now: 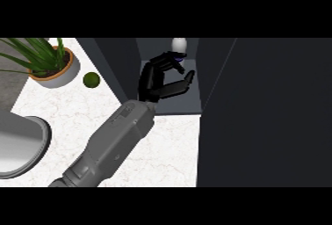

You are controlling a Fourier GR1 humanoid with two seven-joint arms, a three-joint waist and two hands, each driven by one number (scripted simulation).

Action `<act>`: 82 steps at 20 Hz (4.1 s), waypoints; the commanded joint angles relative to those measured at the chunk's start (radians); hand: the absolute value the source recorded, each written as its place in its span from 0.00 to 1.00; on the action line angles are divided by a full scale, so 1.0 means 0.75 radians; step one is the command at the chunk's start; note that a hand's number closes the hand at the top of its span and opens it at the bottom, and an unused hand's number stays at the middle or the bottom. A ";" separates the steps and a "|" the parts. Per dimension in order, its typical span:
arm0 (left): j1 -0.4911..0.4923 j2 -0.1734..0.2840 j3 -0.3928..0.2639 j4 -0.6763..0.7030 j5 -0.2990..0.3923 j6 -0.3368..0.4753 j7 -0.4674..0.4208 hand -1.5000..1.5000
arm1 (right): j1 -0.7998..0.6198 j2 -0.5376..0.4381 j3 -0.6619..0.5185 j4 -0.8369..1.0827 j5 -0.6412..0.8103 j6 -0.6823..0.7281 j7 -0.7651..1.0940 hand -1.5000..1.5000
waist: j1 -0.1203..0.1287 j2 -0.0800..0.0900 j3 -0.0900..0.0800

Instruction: Pick up the bottled water, place it into the cabinet and close the cabinet

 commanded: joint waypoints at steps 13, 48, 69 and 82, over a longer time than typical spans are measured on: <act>0.934 0.282 -0.370 -0.892 -0.007 0.025 -0.028 0.00 | 0.095 -0.014 0.137 -0.267 0.145 -0.153 0.103 0.00 | 0.086 -0.019 -0.002; 1.716 1.173 -0.021 -1.360 0.173 -0.691 -0.399 0.00 | -0.961 -0.263 0.504 -0.049 0.160 0.109 0.720 1.00 | 0.238 0.034 -0.014; 1.678 1.265 0.095 -1.340 0.234 -0.798 -0.385 0.00 | -1.176 0.062 0.438 0.189 -0.143 0.005 0.963 1.00 | 0.293 0.081 -0.018; 1.712 1.300 0.154 -1.343 0.287 -0.831 -0.368 0.00 | -1.527 0.323 0.145 0.607 -0.477 -0.038 1.103 1.00 | 0.295 0.061 -0.006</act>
